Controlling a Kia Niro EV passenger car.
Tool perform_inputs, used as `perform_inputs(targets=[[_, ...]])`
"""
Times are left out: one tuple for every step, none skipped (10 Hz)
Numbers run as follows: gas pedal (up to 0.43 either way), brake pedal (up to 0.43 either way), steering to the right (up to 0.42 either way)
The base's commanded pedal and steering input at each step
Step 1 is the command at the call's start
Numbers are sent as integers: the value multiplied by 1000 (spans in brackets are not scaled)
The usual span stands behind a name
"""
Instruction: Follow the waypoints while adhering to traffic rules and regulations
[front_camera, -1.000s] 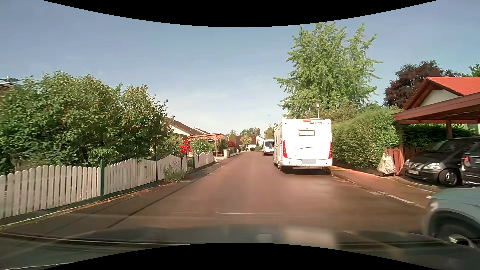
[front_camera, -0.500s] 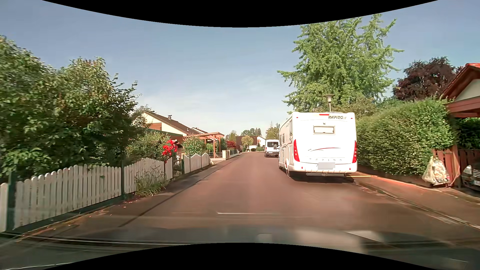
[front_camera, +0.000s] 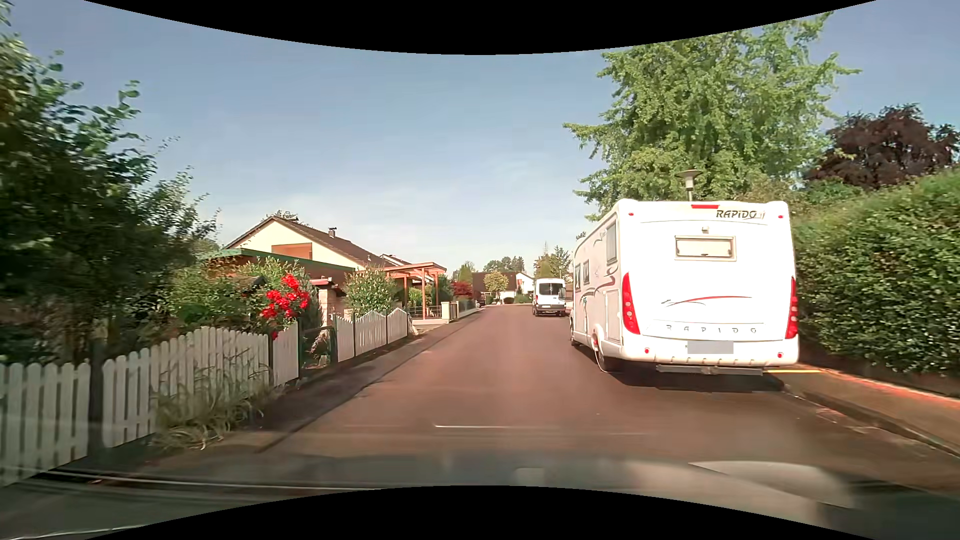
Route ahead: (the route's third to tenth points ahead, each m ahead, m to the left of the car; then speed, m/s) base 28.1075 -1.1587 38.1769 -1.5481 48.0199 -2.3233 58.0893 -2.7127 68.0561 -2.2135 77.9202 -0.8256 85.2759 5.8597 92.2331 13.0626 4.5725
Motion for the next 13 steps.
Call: perform_inputs(targets=[[79, 0, -19], [79, 0, -21], [79, 0, -21], [87, 0, -20], [87, 0, -20], [87, 0, -20], [98, 0, -20], [98, 0, -20], [110, 0, -19], [110, 0, -17], [110, 0, -12], [110, 0, -5], [110, 0, 0]])
